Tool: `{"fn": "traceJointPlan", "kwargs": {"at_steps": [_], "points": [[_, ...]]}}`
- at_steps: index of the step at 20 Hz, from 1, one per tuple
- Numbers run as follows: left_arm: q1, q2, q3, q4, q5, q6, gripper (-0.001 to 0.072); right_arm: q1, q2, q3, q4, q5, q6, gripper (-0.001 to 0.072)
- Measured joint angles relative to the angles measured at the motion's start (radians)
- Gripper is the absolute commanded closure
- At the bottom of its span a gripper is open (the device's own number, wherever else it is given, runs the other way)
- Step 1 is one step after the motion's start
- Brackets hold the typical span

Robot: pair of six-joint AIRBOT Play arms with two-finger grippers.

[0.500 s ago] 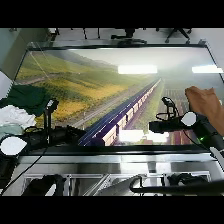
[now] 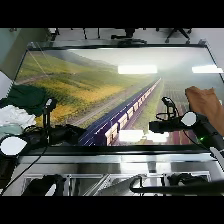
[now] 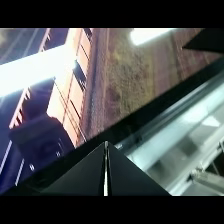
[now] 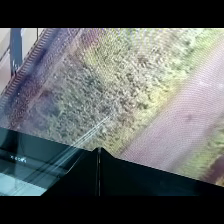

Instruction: Fold the shirts.

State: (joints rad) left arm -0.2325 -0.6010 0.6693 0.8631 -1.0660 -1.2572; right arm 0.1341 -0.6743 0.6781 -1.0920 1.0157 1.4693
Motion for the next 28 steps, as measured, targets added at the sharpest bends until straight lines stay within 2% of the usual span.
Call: {"fn": "traceJointPlan", "kwargs": {"at_steps": [5, 7, 9, 10, 11, 12, 13, 14, 15, 16, 18, 21, 28], "points": [[0.0, -0.005, -0.018, -0.003, 0.106, 0.002, 0.0686, 0.0, -0.002, 0.0, 0.0, -0.024, 0.0, 0.0687], [0.0, -0.006, -0.038, 0.053, 0.175, 0.006, 0.0685, 0.0, -0.008, 0.0, 0.009, -0.043, 0.0, 0.0686], [0.002, -0.007, -0.056, 0.178, 0.291, 0.009, 0.0683, 0.0, -0.019, 0.0, 0.039, -0.054, 0.0, 0.0685], [0.008, -0.013, -0.058, 0.266, 0.359, 0.01, 0.0595, 0.0, -0.026, 0.0, 0.056, -0.058, 0.0, 0.0685], [0.026, -0.028, -0.054, 0.365, 0.436, 0.01, 0.0343, 0.0, -0.035, 0.0, 0.072, -0.066, 0.0, 0.0684], [0.055, -0.053, -0.04, 0.452, 0.506, 0.011, 0.0124, 0.0, -0.045, 0.0, 0.086, -0.075, 0.0, 0.0679], [0.097, -0.089, -0.019, 0.513, 0.566, 0.009, 0.0002, 0.0, -0.056, 0.0, 0.097, -0.084, 0.0, 0.0665], [0.15, -0.137, 0.008, 0.565, 0.617, 0.008, 0.0006, 0.0, -0.064, 0.0, 0.105, -0.095, 0.0, 0.0491], [0.211, -0.198, 0.045, 0.608, 0.655, 0.004, 0.0005, 0.0, -0.071, 0.0, 0.111, -0.106, 0.0, 0.0276], [0.277, -0.27, 0.092, 0.639, 0.678, 0.001, 0.0005, 0.0, -0.076, 0.0, 0.117, -0.119, 0.0, 0.0178], [0.393, -0.418, 0.196, 0.678, 0.68, -0.002, 0.0005, 0.0, -0.081, 0.0, 0.124, -0.15, 0.0, 0.0179], [0.53, -0.664, 0.384, 0.711, 0.608, -0.006, 0.0004, 0.0, -0.085, 0.0, 0.128, -0.179, 0.0, 0.0179], [0.631, -1.098, 0.705, 0.738, 0.446, 0.013, 0.0006, 0.0, -0.086, 0.0, 0.132, -0.223, -0.001, 0.0179]]}}
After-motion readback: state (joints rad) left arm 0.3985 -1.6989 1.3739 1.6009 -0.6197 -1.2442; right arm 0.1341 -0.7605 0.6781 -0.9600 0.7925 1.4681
